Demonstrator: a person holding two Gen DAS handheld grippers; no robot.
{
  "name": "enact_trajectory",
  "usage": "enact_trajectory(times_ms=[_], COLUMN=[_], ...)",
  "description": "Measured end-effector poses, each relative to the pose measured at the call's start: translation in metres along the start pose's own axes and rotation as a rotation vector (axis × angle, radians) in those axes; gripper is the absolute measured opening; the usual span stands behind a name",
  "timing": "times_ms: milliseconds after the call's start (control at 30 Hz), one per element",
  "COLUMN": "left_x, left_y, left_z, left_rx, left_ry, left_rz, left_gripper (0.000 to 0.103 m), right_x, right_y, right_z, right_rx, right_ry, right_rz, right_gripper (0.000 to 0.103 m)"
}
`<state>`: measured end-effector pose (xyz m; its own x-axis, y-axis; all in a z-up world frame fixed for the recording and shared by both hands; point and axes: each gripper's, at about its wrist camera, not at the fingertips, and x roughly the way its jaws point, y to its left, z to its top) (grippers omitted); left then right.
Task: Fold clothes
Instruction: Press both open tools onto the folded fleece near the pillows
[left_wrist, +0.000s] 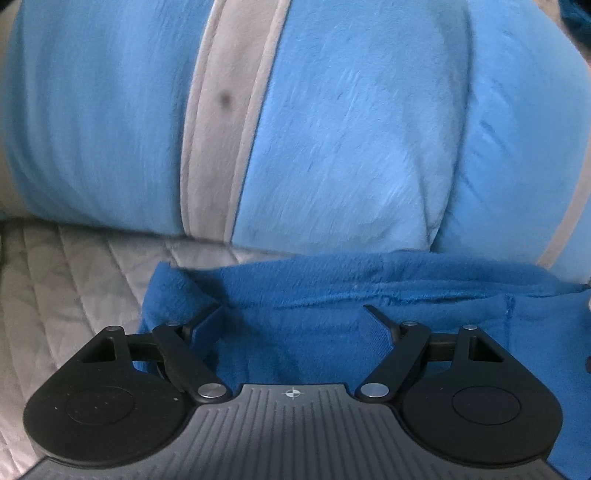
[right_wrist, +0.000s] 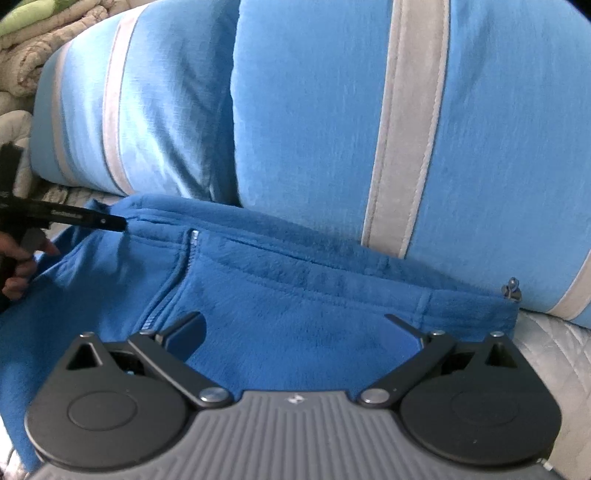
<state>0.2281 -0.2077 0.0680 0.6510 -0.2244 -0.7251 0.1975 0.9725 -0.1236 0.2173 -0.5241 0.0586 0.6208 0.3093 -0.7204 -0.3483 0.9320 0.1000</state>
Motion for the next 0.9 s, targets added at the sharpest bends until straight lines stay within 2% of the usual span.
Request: enact_trajectory(times_ms=[267, 333, 433, 700, 800, 867, 900], left_x=[-0.036, -0.030, -0.012, 0.015, 0.026, 0.034, 0.038], left_y=[-0.044, -0.059, -0.072, -0.072, -0.071, -0.070, -0.069], left_z=[-0.002, -0.007, -0.016, -0.034, -0.036, -0.039, -0.040], left_rx=[0.007, 0.048, 0.057, 0.075, 0.077, 0.079, 0.076], left_ry=[-0.067, -0.054, -0.057, -0.129, -0.137, -0.142, -0.146], left_rz=[-0.043, -0.050, -0.031, -0.008, 0.005, 0.003, -0.003], left_gripper=[0.080, 0.080, 0.080, 0.081, 0.092, 0.102, 0.103], right_x=[0.015, 0.022, 0.032, 0.059, 0.071, 0.077, 0.081], right_y=[0.016, 0.019, 0.024, 0.027, 0.026, 0.026, 0.026], right_z=[-0.002, -0.003, -0.004, -0.011, -0.012, -0.011, -0.012], right_rx=[0.039, 0.052, 0.075, 0.115, 0.126, 0.124, 0.124], right_ry=[-0.073, -0.095, -0.134, -0.202, -0.188, -0.176, -0.171], right_rz=[-0.049, -0.053, -0.076, -0.139, -0.149, -0.155, -0.157], right_gripper=[0.103, 0.103, 0.103, 0.103, 0.103, 0.103, 0.103])
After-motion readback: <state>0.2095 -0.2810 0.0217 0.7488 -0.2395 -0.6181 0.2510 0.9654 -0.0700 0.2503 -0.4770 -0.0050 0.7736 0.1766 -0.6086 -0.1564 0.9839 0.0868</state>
